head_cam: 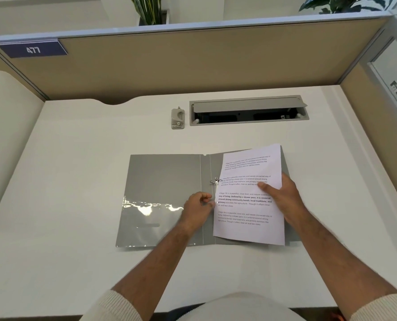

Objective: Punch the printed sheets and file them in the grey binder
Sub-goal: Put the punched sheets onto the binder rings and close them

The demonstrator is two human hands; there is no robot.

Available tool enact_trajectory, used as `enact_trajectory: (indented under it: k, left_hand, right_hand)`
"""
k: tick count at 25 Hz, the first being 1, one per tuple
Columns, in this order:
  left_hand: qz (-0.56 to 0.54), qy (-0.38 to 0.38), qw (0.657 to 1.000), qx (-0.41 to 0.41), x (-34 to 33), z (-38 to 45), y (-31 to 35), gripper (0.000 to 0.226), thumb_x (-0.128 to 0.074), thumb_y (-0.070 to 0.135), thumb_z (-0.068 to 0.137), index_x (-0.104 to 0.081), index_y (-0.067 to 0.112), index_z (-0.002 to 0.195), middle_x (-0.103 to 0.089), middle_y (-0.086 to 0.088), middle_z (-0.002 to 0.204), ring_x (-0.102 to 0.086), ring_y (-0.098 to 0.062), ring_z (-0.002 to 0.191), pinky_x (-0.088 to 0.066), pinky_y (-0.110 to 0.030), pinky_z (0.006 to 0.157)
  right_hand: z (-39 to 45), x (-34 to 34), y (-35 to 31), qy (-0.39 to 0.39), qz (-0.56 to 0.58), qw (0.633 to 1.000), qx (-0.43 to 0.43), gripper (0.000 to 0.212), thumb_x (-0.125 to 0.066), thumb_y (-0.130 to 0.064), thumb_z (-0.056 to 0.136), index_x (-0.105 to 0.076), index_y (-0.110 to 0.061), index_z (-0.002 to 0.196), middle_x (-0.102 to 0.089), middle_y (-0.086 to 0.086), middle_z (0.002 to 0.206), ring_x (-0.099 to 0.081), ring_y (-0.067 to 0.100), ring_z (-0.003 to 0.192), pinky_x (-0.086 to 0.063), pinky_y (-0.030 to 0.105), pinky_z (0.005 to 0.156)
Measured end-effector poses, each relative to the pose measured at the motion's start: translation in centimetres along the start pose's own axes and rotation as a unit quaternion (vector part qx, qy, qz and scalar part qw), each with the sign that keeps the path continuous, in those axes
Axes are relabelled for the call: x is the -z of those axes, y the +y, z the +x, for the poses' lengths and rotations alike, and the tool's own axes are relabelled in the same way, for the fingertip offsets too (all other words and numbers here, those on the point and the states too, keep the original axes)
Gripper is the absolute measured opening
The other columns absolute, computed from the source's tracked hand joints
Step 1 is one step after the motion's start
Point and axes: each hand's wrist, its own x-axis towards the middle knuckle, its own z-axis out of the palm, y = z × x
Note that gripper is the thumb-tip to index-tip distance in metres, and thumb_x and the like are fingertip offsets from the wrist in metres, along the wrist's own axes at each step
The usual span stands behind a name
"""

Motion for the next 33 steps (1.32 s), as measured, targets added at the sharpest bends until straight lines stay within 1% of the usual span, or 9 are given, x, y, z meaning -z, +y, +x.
enact_trajectory:
  k: [4,7,11,19,22,26,30,31,33]
  left_hand:
    - [0.021,-0.018,1.000,0.004,-0.3,0.3,0.2,0.007,-0.071,0.027,0.097,-0.073,0.032,0.102,-0.074,0.010,0.109,-0.069,-0.012,0.107,-0.056,-0.037,0.103]
    - [0.038,-0.023,0.999,0.006,-0.6,0.5,0.0,0.002,-0.072,0.035,0.091,-0.072,0.036,0.092,-0.075,0.015,0.104,-0.070,-0.011,0.104,-0.056,-0.043,0.104]
    - [0.061,-0.026,0.998,-0.002,-0.8,0.6,0.0,0.006,-0.068,0.046,0.083,-0.071,0.042,0.085,-0.075,0.018,0.104,-0.070,-0.009,0.106,-0.056,-0.046,0.104]
    - [0.114,-0.029,0.993,0.016,-1.1,0.9,0.6,0.017,-0.066,0.041,0.095,-0.071,0.039,0.078,-0.072,0.025,0.096,-0.068,-0.012,0.108,-0.052,-0.049,0.106]
    - [0.138,-0.030,0.990,0.018,-1.4,0.9,1.0,0.018,-0.063,0.040,0.096,-0.072,0.037,0.080,-0.070,0.025,0.093,-0.065,-0.015,0.112,-0.048,-0.051,0.108]
    - [0.122,-0.033,0.992,0.016,-1.6,1.2,0.9,0.012,-0.065,0.037,0.093,-0.069,0.039,0.083,-0.072,0.024,0.094,-0.066,-0.011,0.109,-0.048,-0.051,0.109]
    - [0.100,-0.037,0.994,0.011,-1.6,1.8,0.3,0.004,-0.072,0.040,0.085,-0.069,0.041,0.085,-0.074,0.022,0.091,-0.069,-0.008,0.102,-0.050,-0.050,0.107]
    - [0.087,-0.039,0.995,0.013,-1.5,2.0,0.3,0.005,-0.072,0.040,0.082,-0.069,0.040,0.087,-0.074,0.020,0.091,-0.070,-0.009,0.101,-0.050,-0.051,0.106]
    - [0.049,-0.036,0.998,0.018,-1.5,2.5,0.1,0.014,-0.070,0.042,0.076,-0.071,0.037,0.089,-0.075,0.019,0.090,-0.072,-0.010,0.098,-0.051,-0.052,0.107]
  right_hand:
    - [0.2,0.3,-0.6,-0.015,-0.021,0.999,0.020,0.042,-0.082,-0.017,0.087,-0.066,-0.026,0.125,-0.077,-0.008,0.113,-0.074,0.013,0.104,-0.060,0.037,0.091]
    - [0.3,0.8,-0.7,-0.022,-0.034,0.999,0.025,0.044,-0.082,-0.018,0.087,-0.066,-0.027,0.127,-0.077,-0.008,0.116,-0.075,0.012,0.104,-0.060,0.041,0.093]
    - [0.3,0.8,-1.0,-0.029,-0.047,0.998,0.035,0.044,-0.081,-0.017,0.088,-0.065,-0.026,0.127,-0.077,-0.008,0.117,-0.074,0.011,0.104,-0.060,0.041,0.093]
    - [0.5,0.4,-2.4,-0.036,-0.103,0.992,0.061,0.049,-0.080,-0.022,0.089,-0.059,-0.024,0.133,-0.071,-0.011,0.121,-0.068,0.002,0.106,-0.052,0.019,0.078]
    - [0.6,0.5,-2.7,-0.040,-0.115,0.991,0.063,0.048,-0.080,-0.021,0.089,-0.060,-0.024,0.132,-0.071,-0.013,0.120,-0.068,-0.007,0.100,-0.052,0.013,0.075]
    - [0.8,0.8,-2.8,-0.039,-0.124,0.989,0.065,0.044,-0.079,-0.018,0.090,-0.060,-0.024,0.128,-0.070,-0.017,0.116,-0.066,-0.018,0.089,-0.049,0.002,0.068]
    - [0.9,1.1,-2.9,-0.042,-0.133,0.988,0.069,0.048,-0.080,-0.022,0.089,-0.059,-0.026,0.131,-0.070,-0.015,0.119,-0.068,-0.005,0.103,-0.052,0.015,0.078]
    - [1.1,1.1,-2.9,-0.043,-0.138,0.987,0.070,0.047,-0.080,-0.022,0.089,-0.059,-0.026,0.131,-0.070,-0.014,0.120,-0.067,-0.004,0.104,-0.052,0.017,0.081]
    - [1.2,1.3,-3.0,-0.046,-0.150,0.985,0.072,0.045,-0.080,-0.021,0.089,-0.058,-0.027,0.128,-0.070,-0.015,0.119,-0.066,-0.011,0.099,-0.050,0.013,0.080]
